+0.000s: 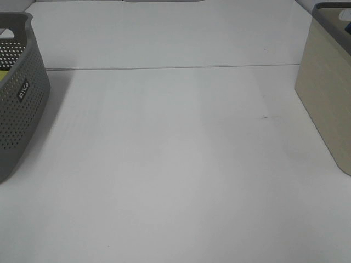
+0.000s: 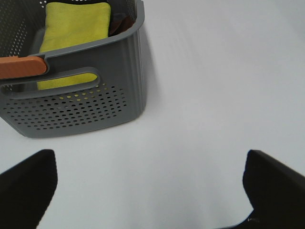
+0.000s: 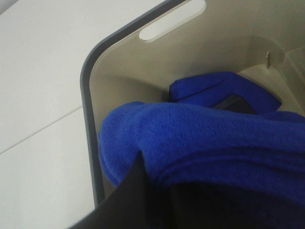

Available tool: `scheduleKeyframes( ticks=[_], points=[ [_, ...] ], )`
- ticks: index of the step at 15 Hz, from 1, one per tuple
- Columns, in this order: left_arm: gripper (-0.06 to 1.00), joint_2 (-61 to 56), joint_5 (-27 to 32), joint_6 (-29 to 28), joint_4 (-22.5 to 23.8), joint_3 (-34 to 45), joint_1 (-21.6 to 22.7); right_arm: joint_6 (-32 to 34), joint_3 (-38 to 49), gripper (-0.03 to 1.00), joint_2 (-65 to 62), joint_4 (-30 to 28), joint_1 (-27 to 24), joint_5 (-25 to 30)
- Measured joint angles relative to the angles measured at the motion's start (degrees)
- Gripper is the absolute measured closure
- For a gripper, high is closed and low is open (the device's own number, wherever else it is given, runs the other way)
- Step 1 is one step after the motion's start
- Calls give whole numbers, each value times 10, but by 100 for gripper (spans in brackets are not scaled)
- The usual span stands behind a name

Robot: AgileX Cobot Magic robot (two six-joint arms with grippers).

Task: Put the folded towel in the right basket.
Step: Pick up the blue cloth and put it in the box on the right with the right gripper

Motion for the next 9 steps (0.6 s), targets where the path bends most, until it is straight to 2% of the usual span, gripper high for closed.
scheduleKeyframes(
  ticks=[9],
  points=[
    [-4,0,0,0,0,0,0,0,71,90,52,-18,1,-34]
  ],
)
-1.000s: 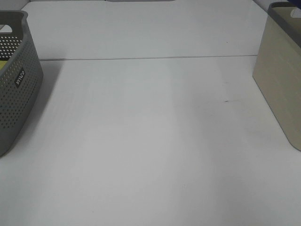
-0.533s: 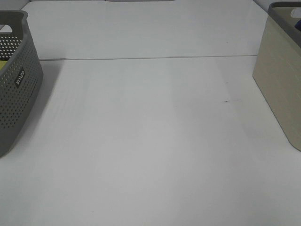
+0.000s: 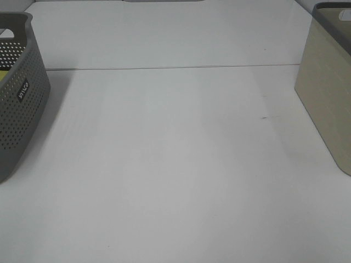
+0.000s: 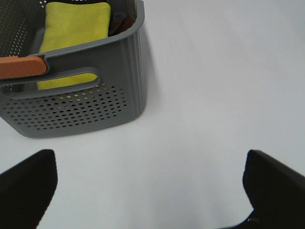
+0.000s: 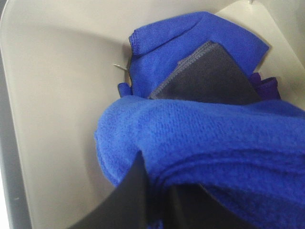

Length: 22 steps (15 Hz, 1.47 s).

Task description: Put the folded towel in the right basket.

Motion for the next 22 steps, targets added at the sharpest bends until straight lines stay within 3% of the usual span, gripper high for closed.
scheduleKeyframes(
  ticks=[7,8,9,12,13,16,22],
  points=[
    [-4,0,0,0,0,0,0,0,0,90,0,-2,0,-2],
    [-4,0,0,0,0,0,0,0,0,87,0,-2,0,-2],
    [-4,0,0,0,0,0,0,6,0,78,0,-2,0,-2],
    [-4,0,0,0,0,0,0,37,0,23,0,-2,0,-3],
    [-4,0,0,0,0,0,0,42,0,10,0,-2,0,1],
    [-4,0,0,0,0,0,0,42,0,0,0,-4,0,16],
    [-4,0,0,0,0,0,0,44,-1,-1,0,2,0,56]
  ],
)
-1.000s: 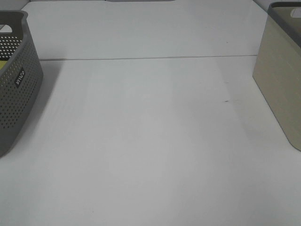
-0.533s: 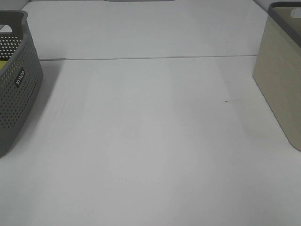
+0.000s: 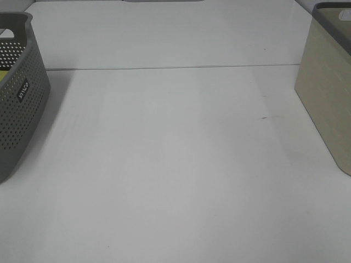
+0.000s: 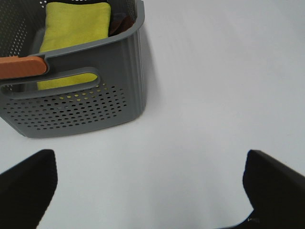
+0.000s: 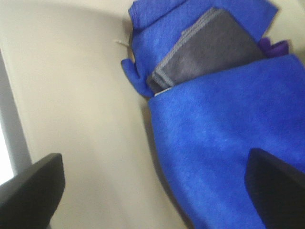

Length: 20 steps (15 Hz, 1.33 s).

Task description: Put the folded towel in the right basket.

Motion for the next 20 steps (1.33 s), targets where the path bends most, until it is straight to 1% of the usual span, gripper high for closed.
scheduleKeyframes(
  ticks=[4,5,6,7,9,10,11,14,16,17,18,20],
  points=[
    [-4,0,0,0,0,0,0,0,-58,-1,0,28,0,77],
    [-4,0,0,0,0,0,0,0,-69,-1,0,29,0,86],
    [-4,0,0,0,0,0,0,0,-118,-1,-5,55,0,150],
    [-4,0,0,0,0,0,0,-3,-140,-1,-13,87,0,167],
    [-4,0,0,0,0,0,0,-43,-176,-1,-53,163,0,172],
    [-4,0,0,0,0,0,0,-70,-190,-1,-78,191,0,173],
    [-4,0,0,0,0,0,0,-91,-197,-1,-110,204,0,173],
    [-4,0,0,0,0,0,0,-136,-199,-1,-200,190,0,174],
    [-4,0,0,0,0,0,0,-145,-199,-1,-265,158,0,175],
    [-4,0,0,0,0,0,0,-147,-199,-1,-298,151,0,175],
    [-4,0,0,0,0,0,0,-157,-189,-1,-366,146,0,176],
    [-4,0,0,0,0,0,0,-161,-159,-1,-422,146,14,176]
  ],
)
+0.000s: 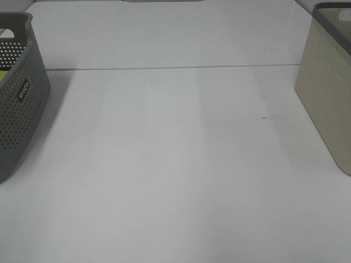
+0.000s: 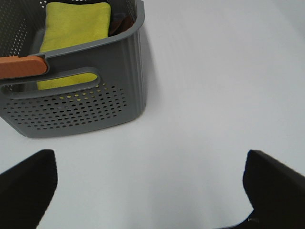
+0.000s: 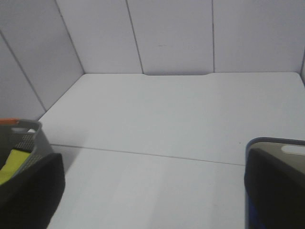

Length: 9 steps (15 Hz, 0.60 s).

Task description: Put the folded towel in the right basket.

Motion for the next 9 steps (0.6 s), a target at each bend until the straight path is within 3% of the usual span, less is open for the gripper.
scheduleKeyframes(
  ticks=[4,6,9],
  points=[
    [-4,0,0,0,0,0,0,-16,153,-1,-133,-42,149,3],
    [-4,0,0,0,0,0,0,20,243,-1,-189,-96,164,3],
    [-4,0,0,0,0,0,0,38,379,-1,-284,-126,164,3]
  ],
)
